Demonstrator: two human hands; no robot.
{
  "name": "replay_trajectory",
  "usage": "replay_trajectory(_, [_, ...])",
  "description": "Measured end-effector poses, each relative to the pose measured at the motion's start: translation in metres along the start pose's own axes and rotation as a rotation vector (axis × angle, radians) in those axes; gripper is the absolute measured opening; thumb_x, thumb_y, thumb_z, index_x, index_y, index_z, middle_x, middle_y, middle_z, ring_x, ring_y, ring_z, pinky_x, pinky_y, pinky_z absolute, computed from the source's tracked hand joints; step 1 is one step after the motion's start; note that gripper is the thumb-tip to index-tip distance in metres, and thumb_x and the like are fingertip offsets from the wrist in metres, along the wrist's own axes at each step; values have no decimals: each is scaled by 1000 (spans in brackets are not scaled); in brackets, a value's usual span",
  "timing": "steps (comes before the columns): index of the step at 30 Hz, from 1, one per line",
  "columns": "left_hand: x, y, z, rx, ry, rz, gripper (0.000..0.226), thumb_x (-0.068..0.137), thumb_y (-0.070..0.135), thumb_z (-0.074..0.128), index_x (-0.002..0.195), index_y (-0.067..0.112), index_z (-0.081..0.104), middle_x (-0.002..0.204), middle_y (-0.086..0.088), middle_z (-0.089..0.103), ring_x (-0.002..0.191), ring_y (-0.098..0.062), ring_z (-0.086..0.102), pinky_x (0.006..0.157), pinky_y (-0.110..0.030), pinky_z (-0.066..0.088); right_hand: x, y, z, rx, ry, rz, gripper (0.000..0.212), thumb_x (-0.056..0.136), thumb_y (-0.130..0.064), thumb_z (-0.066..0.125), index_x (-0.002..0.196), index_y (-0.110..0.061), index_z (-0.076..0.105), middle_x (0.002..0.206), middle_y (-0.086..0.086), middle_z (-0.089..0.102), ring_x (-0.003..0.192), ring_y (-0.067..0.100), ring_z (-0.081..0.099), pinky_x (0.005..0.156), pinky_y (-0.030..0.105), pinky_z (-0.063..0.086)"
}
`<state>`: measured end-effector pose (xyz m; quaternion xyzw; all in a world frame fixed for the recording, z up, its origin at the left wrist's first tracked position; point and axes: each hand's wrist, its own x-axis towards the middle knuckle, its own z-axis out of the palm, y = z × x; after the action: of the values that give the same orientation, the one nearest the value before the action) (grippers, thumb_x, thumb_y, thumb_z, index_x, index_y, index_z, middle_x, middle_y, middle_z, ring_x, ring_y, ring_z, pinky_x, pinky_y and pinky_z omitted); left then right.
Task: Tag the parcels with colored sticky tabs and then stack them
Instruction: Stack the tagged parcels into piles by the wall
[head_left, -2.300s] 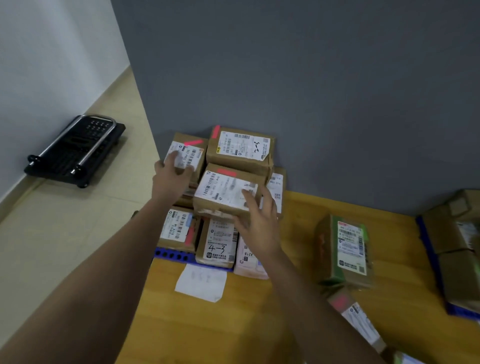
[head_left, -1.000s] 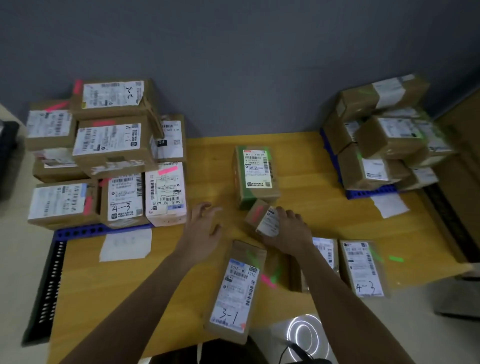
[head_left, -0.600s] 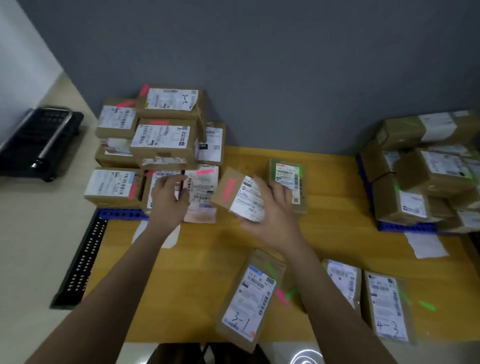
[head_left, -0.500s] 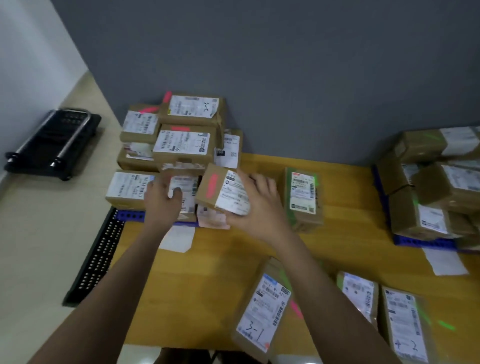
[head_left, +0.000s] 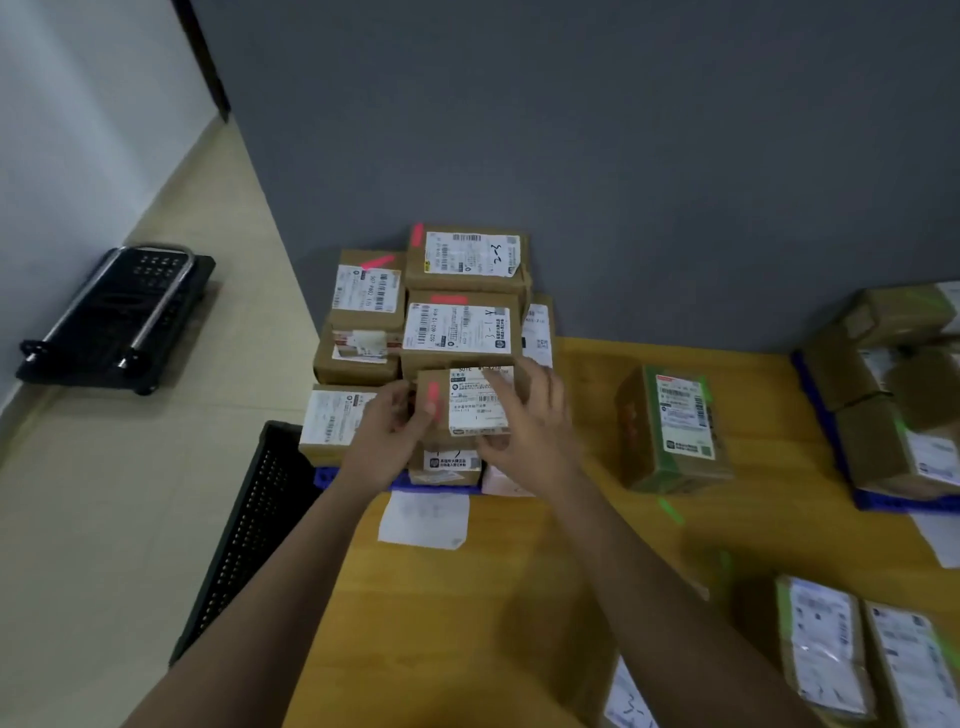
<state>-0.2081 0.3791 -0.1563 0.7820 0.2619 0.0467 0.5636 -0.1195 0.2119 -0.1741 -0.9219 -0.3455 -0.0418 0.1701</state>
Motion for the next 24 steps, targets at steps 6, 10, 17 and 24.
replay_trajectory(6, [6,-4,6,275,23,99,57,84,21,69,134,10,44,137,-18,37,127,-32,37,102,-49,40,-19,-7,-11,326,32,233,92,73,-30,80,147,-23,26,147,5,20,135,20,28,100,33,42])
replay_trajectory(10, [-15,18,23,406,142,226,51,87,17,65,132,3,45,141,-24,29,133,-44,22,104,-54,28,-65,23,-26,227,49,386,79,82,-31,71,147,-19,27,151,9,17,138,25,20,105,36,35])
replay_trajectory(17, [-62,45,112,471,-135,521,40,88,18,58,127,14,51,137,-15,34,128,-32,28,102,-44,27,-185,83,-49,73,77,725,64,83,-20,69,139,-11,41,143,18,29,129,39,32,99,50,39])
replay_trajectory(24, [-107,53,238,613,-576,454,44,96,31,49,138,22,39,143,-4,22,135,-26,17,109,-41,24,-296,166,-80,-5,189,1104,64,80,-36,62,134,-6,49,137,27,37,127,43,30,101,56,30])
